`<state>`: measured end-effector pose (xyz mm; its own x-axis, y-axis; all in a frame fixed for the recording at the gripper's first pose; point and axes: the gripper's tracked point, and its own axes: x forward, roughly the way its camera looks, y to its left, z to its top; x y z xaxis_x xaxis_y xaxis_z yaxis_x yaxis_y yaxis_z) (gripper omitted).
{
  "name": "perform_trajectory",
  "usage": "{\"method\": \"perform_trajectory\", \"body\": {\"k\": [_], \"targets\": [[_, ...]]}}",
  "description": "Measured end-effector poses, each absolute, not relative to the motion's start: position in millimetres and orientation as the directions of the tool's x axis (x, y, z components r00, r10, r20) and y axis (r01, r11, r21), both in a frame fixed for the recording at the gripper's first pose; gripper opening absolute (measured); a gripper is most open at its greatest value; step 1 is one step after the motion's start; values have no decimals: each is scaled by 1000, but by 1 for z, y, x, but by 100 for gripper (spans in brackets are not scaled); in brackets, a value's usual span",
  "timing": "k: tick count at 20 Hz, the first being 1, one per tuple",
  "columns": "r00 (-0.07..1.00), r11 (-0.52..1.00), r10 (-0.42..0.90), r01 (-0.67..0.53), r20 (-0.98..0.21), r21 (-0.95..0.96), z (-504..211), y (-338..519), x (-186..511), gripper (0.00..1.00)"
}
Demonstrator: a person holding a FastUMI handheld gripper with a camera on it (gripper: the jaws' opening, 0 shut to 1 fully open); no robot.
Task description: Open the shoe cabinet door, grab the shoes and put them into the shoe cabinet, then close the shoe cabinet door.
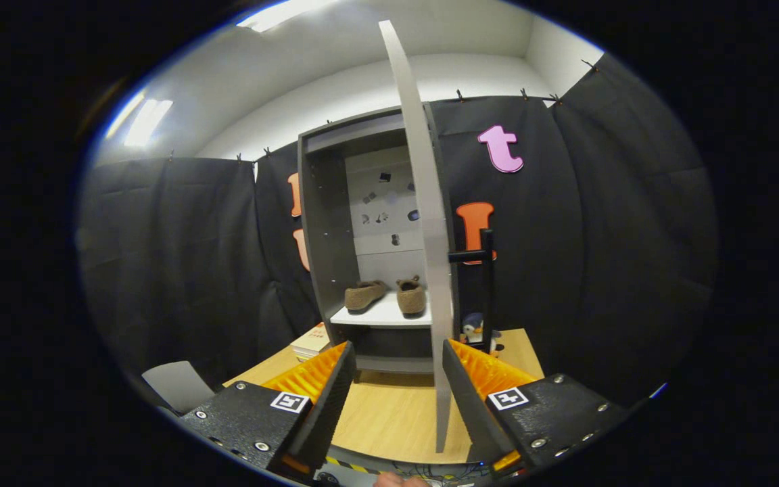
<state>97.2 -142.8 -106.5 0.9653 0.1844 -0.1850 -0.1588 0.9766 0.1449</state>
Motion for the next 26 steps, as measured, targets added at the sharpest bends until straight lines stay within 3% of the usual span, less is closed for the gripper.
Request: {"method": "perform_trajectory", "body": {"k": [13, 26], "targets": [[982, 993, 29, -7, -188, 121, -89, -208, 125, 82], [971, 986, 86, -51, -221, 159, -89, -78, 146, 81]]}}
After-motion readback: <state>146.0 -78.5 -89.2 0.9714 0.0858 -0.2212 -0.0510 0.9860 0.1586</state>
